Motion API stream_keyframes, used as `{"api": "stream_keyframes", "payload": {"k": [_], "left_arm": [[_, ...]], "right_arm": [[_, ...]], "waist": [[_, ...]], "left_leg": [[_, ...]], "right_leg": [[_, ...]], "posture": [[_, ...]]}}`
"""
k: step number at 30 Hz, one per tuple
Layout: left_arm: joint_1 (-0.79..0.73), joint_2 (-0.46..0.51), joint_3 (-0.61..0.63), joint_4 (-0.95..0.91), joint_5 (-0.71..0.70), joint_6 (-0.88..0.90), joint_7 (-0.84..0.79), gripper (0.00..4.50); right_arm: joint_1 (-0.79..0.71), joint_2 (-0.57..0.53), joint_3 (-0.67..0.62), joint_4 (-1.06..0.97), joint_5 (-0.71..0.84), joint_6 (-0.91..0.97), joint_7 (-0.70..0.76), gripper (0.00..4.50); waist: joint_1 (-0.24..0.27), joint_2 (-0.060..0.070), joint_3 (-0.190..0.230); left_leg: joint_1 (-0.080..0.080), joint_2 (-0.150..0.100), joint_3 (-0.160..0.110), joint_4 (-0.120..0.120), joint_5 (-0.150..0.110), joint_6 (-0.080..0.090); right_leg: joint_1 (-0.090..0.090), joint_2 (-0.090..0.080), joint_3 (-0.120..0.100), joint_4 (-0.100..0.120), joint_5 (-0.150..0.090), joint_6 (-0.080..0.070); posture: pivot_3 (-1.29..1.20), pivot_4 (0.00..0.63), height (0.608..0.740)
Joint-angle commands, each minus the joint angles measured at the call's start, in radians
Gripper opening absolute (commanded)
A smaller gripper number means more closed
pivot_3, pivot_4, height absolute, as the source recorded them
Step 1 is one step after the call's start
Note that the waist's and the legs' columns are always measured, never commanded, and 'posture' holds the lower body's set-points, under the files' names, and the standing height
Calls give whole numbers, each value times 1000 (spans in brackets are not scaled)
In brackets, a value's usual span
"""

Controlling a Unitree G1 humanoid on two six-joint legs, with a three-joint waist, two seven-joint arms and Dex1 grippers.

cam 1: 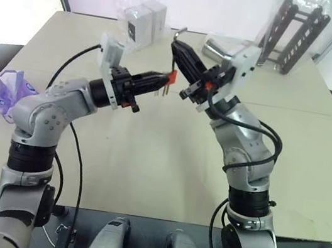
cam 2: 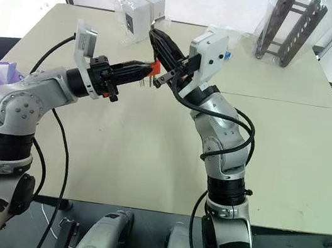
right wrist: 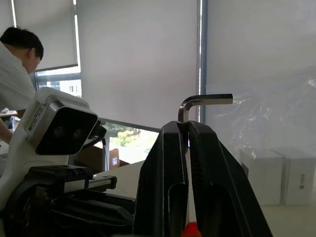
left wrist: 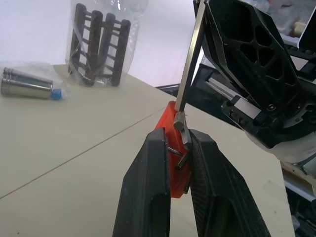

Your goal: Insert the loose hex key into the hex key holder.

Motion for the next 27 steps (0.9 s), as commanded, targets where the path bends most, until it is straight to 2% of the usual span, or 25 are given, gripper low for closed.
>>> {"api": "stream_keyframes", "payload": {"k": [1,27], "left_arm": [[-24,8,28,-38,-20,-9,-3,116],[-21,-1,39,-47,-54,-6,10,116]], "right_arm": [[-1,11,2,-9,1,-32,5,77],[-21,5,-13,13,-15,-63,-8,77]], "waist": [[0,0,0],[0,0,0]], "left_leg": [[0,0,0,0,0,0],[0,0,0,0,0,0]], "right_leg": [[0,0,0,0,0,0],[0,0,0,0,0,0]], "posture": [[0,150,740],[0,150,740]]}}
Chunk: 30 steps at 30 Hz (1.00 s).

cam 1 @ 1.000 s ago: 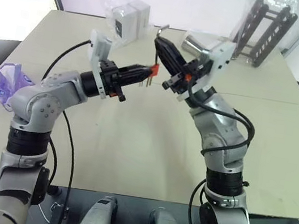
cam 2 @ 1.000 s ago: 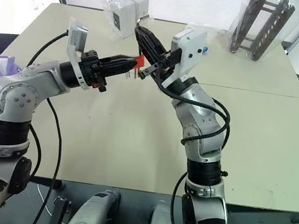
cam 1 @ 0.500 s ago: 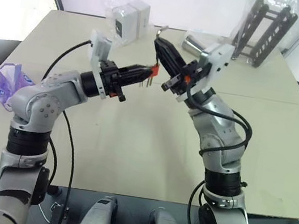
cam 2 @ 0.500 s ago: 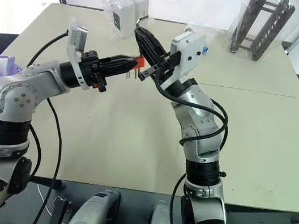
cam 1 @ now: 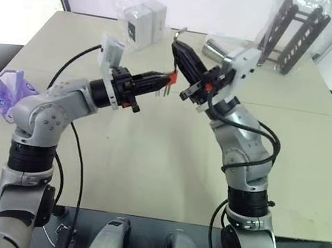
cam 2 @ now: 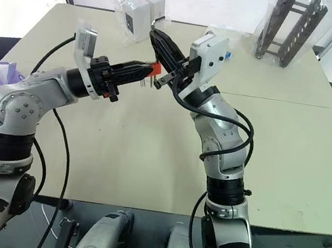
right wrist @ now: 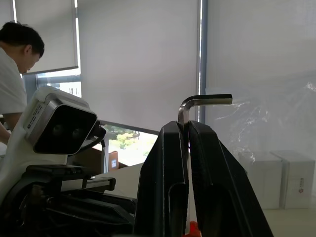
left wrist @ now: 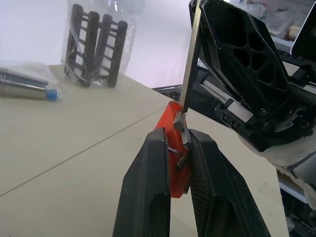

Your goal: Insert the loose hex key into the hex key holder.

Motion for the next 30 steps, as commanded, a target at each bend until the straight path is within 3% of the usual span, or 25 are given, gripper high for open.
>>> {"api": "stream_keyframes", "payload": {"k": [1,30], "left_arm": [[-21,2,38,-47,-28,-11,5,116],[-45,-8,68,-20,-77,-6,44,116]], "right_arm": [[-26,5,-14,-8,-5,-23,-14,77],[-28,7,-5,4,-60,-106,-25,77]], "waist": [[0,0,0],[0,0,0]], "left_leg": [[0,0,0,0,0,0],[0,0,0,0,0,0]], "right_leg": [[0,0,0,0,0,0],[0,0,0,0,0,0]], "posture": [[0,150,740],[0,150,740]]}}
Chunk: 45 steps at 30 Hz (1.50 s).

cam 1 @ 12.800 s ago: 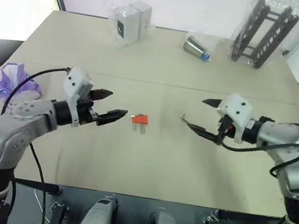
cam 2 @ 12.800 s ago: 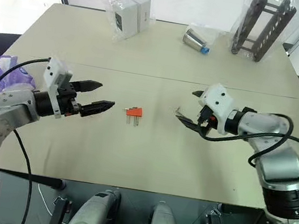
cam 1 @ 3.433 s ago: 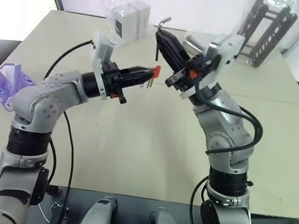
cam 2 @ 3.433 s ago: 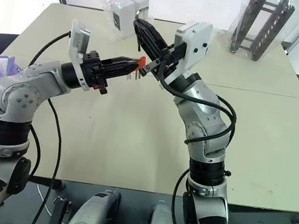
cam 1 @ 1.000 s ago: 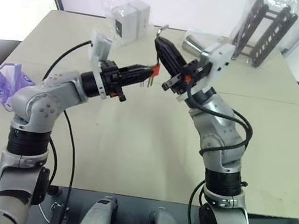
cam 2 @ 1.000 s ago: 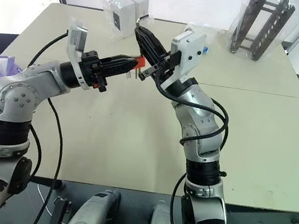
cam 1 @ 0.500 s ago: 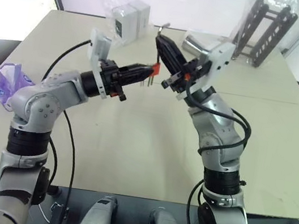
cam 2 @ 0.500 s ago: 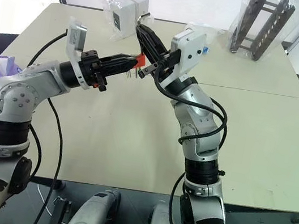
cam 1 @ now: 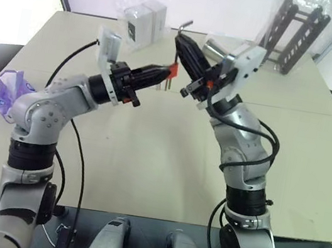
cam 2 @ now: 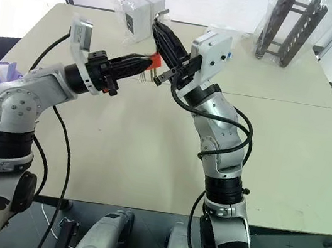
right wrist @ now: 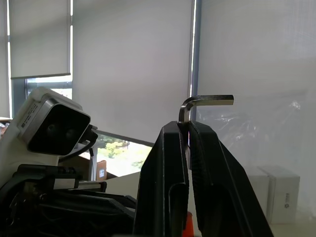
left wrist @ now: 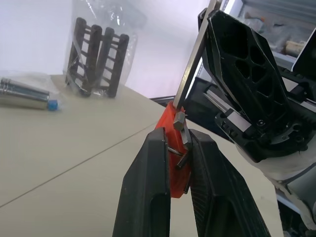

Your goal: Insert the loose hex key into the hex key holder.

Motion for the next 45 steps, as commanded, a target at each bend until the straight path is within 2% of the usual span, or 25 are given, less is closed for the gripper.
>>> {"api": "stream_keyframes", "payload": {"k": [1,15,16,17,22,31,37,45], "left_arm": [[-26,1,40,-24,-31,-9,-1,116],[-24,-7,32,-25,-19,-14,-2,116],[-24,-8,31,-25,-19,-14,-2,116],[-24,-8,31,-26,-18,-14,-2,116],[-18,-11,28,-34,-18,-11,3,116],[13,-15,19,-44,-26,17,21,116],[79,-97,-34,-2,-87,123,19,116],[78,-266,-92,153,-102,214,42,116]], "right_arm": [[-21,-3,-9,-9,-13,-24,-8,77],[19,-30,35,-14,-41,-23,41,77],[22,-34,37,-17,-44,-22,45,718],[26,-37,39,-21,-45,-22,48,1084],[84,-89,27,-86,-21,25,72,3566],[272,-285,-85,-250,66,169,115,3566],[318,-399,-203,-301,92,233,97,3566],[361,-441,-256,-369,104,279,63,3566]], "waist": [[0,0,0],[0,0,0],[0,0,0],[0,0,0],[3,0,0],[3,0,0],[6,0,0],[7,-1,0]], "left_leg": [[0,0,0,0,0,0],[0,0,0,0,0,0],[0,0,0,0,0,0],[0,0,0,0,0,0],[0,0,0,0,0,0],[0,0,0,0,0,0],[0,-1,0,0,0,0],[-1,-1,0,1,0,0]], "right_leg": [[0,0,0,0,0,0],[0,0,0,0,0,0],[0,0,0,0,0,0],[0,0,0,0,0,0],[0,0,0,0,0,0],[1,-1,0,-2,0,-1],[1,-1,0,-2,-1,-1],[2,-1,0,-2,-1,-2]], "posture": [[0,150,740],[0,150,740],[0,150,740],[0,150,740],[0,150,740],[0,150,740],[0,150,740],[0,150,740]]}}
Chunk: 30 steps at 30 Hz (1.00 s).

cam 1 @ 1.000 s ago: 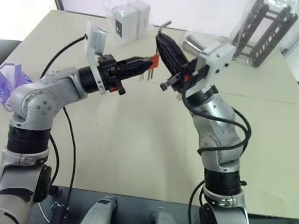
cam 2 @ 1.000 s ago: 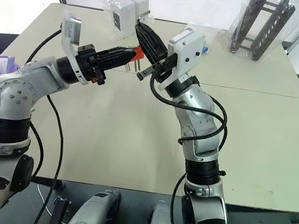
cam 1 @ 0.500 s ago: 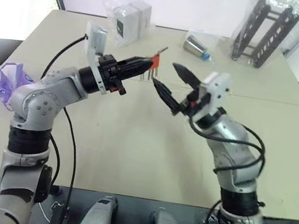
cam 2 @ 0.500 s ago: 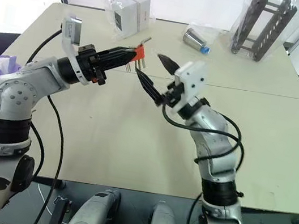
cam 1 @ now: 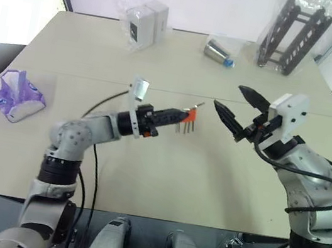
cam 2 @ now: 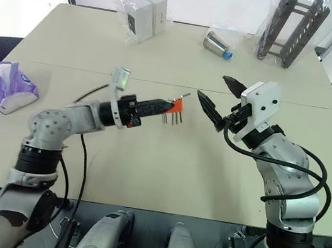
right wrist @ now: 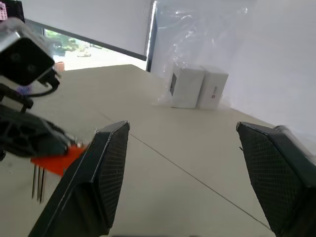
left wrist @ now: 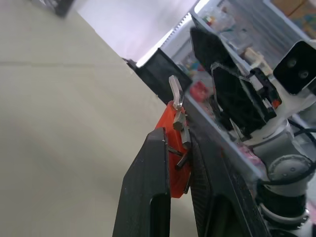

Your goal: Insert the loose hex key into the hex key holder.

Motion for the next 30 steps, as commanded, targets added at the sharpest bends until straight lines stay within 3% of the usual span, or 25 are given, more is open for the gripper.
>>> {"api": "stream_keyframes", "payload": {"k": [1,7,16,21,25,30], "left_arm": [[-23,-55,-3,43,-20,23,19,116],[-22,-153,-2,227,29,47,82,116],[8,-147,34,310,57,105,104,116],[5,-134,87,313,61,108,133,2374],[3,-104,125,284,85,86,171,4452],[-11,-35,104,219,175,-18,146,4452]], "right_arm": [[11,-11,-36,-69,18,4,-23,3566],[45,-7,-41,-121,14,20,-69,3566],[50,-2,-21,-134,9,19,-101,3566],[40,1,-3,-120,5,11,-99,3632],[26,2,11,-99,0,0,-90,3632],[17,3,22,-81,-7,-13,-82,3632]], "waist": [[1,0,0],[0,0,0],[0,0,0],[1,0,0],[0,0,0],[0,0,0]], "left_leg": [[0,0,0,0,0,0],[0,0,0,1,0,0],[0,0,0,1,0,0],[0,0,0,1,0,0],[0,0,-1,1,0,0],[0,0,0,0,0,0]], "right_leg": [[0,0,0,0,0,0],[0,0,0,0,0,1],[0,0,0,0,1,1],[0,0,0,0,0,-1],[0,0,0,0,0,-1],[0,0,0,0,0,-1]], "posture": [[0,150,740],[0,150,740],[0,150,740],[0,150,740],[0,150,740],[0,150,740]]}}
